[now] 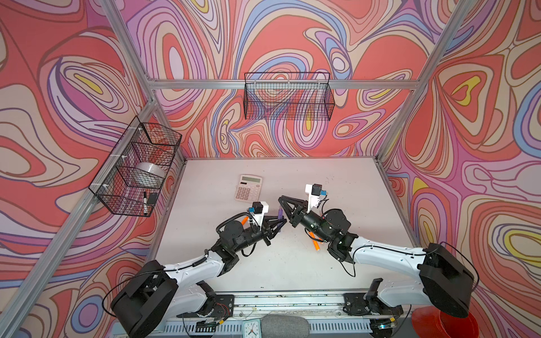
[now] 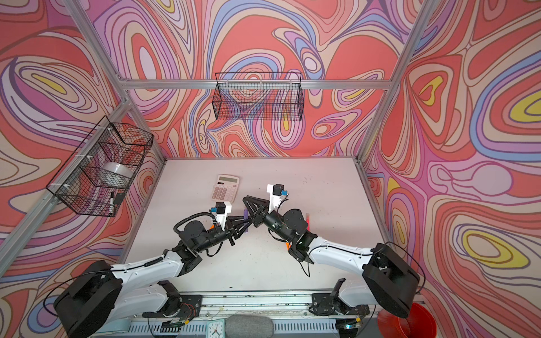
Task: Insert the pens into the pen caps
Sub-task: 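Lower the pink cap onto the purple marker tip while left gripper holds, then press the cap down over the marker with the right gripper while left holds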
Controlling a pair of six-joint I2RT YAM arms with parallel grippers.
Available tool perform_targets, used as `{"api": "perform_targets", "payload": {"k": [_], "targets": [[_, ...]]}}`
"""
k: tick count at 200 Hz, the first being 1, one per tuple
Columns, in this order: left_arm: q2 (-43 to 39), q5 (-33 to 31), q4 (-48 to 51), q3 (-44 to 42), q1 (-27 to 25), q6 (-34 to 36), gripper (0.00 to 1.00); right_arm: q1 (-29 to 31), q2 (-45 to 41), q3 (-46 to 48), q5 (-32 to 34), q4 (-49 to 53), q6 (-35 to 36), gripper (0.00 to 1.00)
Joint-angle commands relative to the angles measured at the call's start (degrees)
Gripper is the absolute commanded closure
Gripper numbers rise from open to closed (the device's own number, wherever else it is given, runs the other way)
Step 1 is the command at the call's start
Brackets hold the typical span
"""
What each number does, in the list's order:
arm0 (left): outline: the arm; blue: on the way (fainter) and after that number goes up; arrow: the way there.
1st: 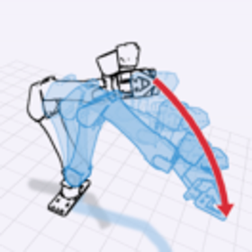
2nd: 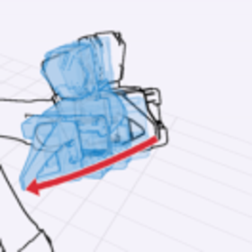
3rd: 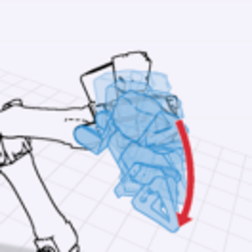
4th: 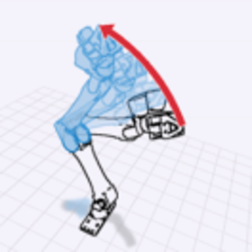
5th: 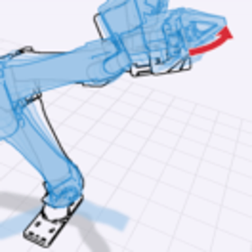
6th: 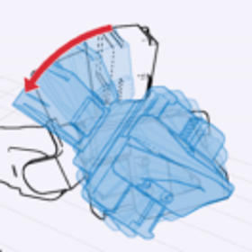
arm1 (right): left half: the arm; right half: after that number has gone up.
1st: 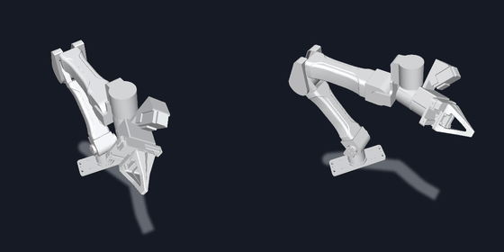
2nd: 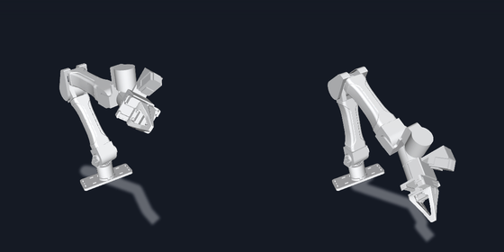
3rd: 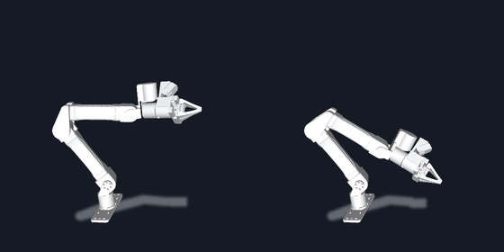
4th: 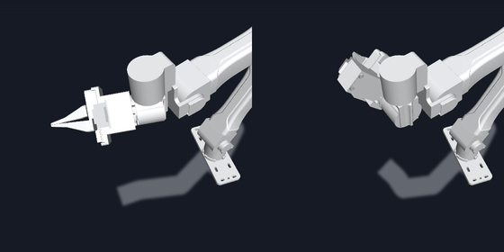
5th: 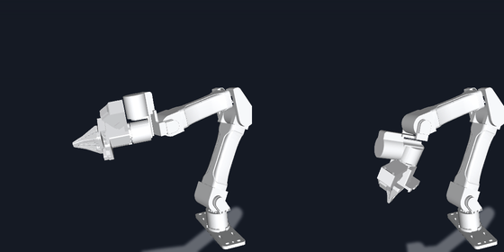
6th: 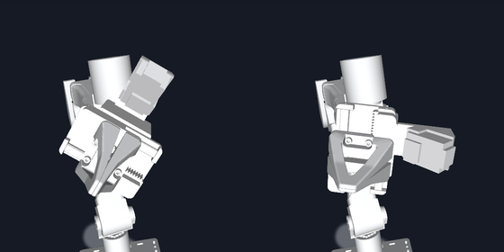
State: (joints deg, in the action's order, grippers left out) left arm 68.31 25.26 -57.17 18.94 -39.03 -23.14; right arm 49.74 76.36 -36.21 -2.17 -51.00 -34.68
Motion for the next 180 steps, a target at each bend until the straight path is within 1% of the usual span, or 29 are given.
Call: {"api": "perform_targets", "payload": {"k": [1,21,35,67,97,124,144,165,180], "targets": [[-0.8,-0.3,-4.3,-0.7,-0.2,0.1,1.00,1.0,0.8,1.9,-0.5,-0.6,2.0,1.00],[-0.7,-0.1,-4.5,-0.8,-0.2,0.0,1.00,1.1,0.5,3.5,-0.1,0.0,3.4,1.00],[-0.9,0.1,-4.8,-0.9,-0.2,0.1,1.00,1.2,-0.6,4.7,1.0,0.9,4.0,0.87],[-0.7,0.3,-5.1,-1.0,-0.2,0.1,1.00,1.1,-4.3,5.5,3.0,5.8,6.3,0.62],[-0.6,0.3,-5.1,-1.0,-0.2,0.3,1.00,1.1,-7.5,7.1,4.8,7.4,7.3,0.47],[-0.3,0.3,-5.2,-0.9,-0.2,0.3,1.00,1.1,-10.0,7.1,4.9,9.7,8.7,0.43],[-0.2,0.3,-5.1,-0.8,-0.2,0.4,1.00,1.1,-11.4,5.1,3.4,12.9,9.8,0.43],[-0.2,0.1,-4.5,-0.8,-0.1,0.6,1.00,1.2,-11.7,2.1,2.2,16.2,9.9,0.47],[-0.2,-0.1,-3.9,-0.6,-0.2,0.9,1.00,1.1,-10.6,-1.3,2.3,20.2,9.2,0.52]]}}
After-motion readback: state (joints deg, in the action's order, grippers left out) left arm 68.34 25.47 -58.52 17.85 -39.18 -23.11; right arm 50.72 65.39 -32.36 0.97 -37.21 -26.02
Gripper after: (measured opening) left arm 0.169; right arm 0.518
